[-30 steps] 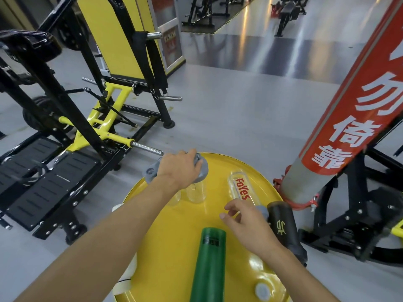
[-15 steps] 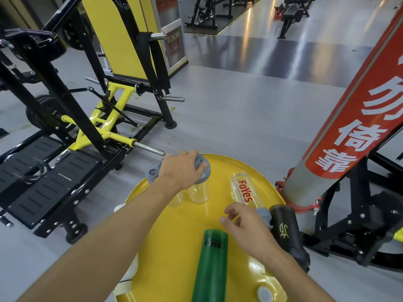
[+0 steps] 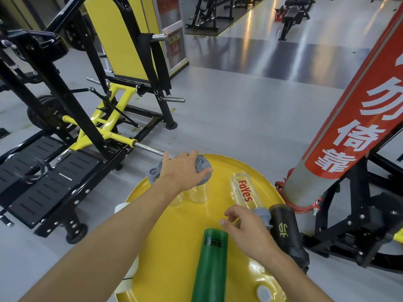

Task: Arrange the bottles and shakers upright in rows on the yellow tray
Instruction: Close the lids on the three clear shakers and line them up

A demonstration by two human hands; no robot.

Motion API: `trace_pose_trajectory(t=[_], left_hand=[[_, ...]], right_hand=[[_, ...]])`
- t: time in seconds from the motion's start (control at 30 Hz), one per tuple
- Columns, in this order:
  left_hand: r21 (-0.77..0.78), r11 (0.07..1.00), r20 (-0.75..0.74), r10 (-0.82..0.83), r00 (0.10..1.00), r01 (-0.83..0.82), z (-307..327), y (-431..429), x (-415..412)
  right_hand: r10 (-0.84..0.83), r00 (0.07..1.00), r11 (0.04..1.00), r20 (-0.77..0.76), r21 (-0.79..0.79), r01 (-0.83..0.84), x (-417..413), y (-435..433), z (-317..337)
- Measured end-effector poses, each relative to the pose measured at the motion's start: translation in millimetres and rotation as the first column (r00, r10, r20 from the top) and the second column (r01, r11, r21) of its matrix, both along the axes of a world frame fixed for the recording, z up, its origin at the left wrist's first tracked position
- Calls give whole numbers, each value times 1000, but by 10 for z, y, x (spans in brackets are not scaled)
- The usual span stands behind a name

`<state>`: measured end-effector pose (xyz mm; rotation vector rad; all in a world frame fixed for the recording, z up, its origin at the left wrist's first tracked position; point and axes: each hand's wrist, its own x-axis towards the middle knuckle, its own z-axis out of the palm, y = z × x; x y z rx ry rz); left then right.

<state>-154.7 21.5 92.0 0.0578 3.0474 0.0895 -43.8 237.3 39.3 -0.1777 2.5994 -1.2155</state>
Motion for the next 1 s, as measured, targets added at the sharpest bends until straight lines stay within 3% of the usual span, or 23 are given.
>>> trace_pose_trajectory(t=[0.17, 0.37, 0.57, 0.67, 0.8, 1.0], left_hand=[[6, 999, -43, -41, 998, 41, 32, 28, 15], [0, 976, -231, -210, 950, 216, 123, 235, 89], [3, 940, -237, -331, 914, 341, 107, 502, 178], [30, 929, -212, -356, 910, 370, 19, 580, 309], [101, 928, -172, -339, 925, 359, -146, 626, 629], [169, 952, -57, -250, 967, 256, -504, 511, 1118]], right_hand=[[1, 1000, 1000, -3, 4, -1, 9, 24, 3], [-10, 1000, 1000, -15, 5, 10, 26, 54, 19], [-47, 999, 999, -28, 17, 47, 31, 176, 62], [-35, 995, 991, -95, 123, 46, 25, 262, 52], [64, 979, 919, -196, 394, 19, 10, 356, 0], [140, 980, 792, -138, 610, -27, -47, 441, -165]])
